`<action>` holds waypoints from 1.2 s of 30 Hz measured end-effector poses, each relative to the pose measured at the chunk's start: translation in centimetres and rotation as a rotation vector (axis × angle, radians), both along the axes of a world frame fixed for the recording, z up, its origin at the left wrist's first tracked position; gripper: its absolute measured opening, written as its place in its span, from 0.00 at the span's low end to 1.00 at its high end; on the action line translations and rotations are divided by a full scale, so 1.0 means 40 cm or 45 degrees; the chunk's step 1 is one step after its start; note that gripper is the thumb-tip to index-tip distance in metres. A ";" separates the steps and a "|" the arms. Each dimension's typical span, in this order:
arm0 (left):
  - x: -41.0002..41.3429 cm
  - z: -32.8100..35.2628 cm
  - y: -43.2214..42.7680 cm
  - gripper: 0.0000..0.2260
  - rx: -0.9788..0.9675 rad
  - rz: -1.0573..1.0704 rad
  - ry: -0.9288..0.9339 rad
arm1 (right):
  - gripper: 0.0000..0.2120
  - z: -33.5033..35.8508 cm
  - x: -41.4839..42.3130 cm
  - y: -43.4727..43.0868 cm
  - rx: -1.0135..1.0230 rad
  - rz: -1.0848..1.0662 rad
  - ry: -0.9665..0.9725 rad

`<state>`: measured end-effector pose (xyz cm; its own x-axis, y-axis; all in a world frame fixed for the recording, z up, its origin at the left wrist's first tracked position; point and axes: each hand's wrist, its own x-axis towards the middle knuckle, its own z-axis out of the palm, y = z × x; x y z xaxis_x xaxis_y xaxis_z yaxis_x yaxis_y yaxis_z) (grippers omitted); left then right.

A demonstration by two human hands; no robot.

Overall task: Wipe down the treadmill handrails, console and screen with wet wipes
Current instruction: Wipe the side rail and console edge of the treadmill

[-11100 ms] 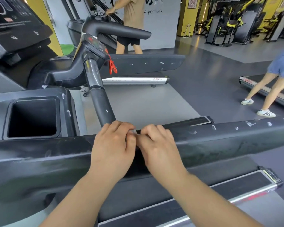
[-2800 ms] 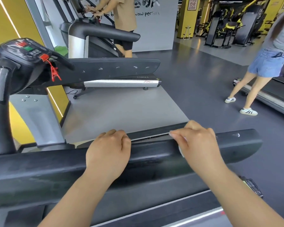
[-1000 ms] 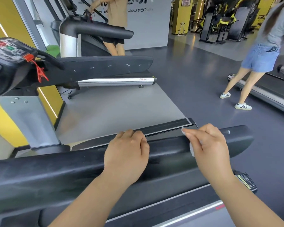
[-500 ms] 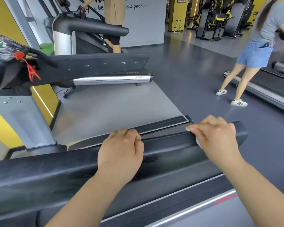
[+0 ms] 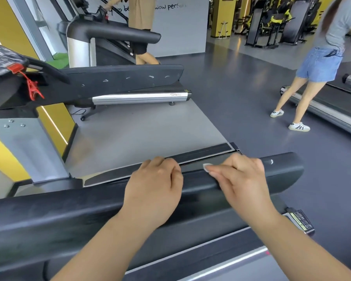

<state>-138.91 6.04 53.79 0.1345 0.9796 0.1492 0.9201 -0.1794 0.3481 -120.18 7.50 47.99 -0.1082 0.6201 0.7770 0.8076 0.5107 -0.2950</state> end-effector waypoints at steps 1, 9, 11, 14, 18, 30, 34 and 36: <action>0.015 -0.002 0.002 0.14 0.007 -0.022 0.018 | 0.11 -0.006 0.032 -0.001 -0.012 -0.027 0.008; 0.085 -0.013 0.028 0.15 -0.002 0.041 0.100 | 0.10 0.038 0.011 0.011 -0.020 0.060 0.247; 0.085 -0.013 0.031 0.14 -0.001 0.111 0.112 | 0.09 0.022 -0.048 0.007 0.011 0.128 0.112; 0.088 -0.012 0.029 0.15 -0.016 0.162 0.088 | 0.09 0.002 -0.025 0.013 0.027 0.107 -0.008; 0.090 -0.013 0.026 0.16 -0.026 0.213 0.076 | 0.10 -0.009 0.114 0.032 0.028 -0.012 -0.033; 0.073 -0.006 0.019 0.14 -0.024 0.093 -0.030 | 0.09 0.007 -0.065 -0.011 0.077 -0.008 -0.066; 0.063 0.000 0.019 0.13 -0.043 0.012 -0.007 | 0.06 -0.012 0.025 0.002 0.080 -0.069 -0.051; 0.063 0.000 0.017 0.13 -0.043 -0.015 -0.002 | 0.08 -0.015 0.091 0.007 0.055 -0.173 -0.047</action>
<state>-136.40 6.74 53.80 0.1459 0.9824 0.1165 0.9174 -0.1784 0.3557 -116.53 7.80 47.39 -0.0547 0.5968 0.8005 0.8801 0.4075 -0.2437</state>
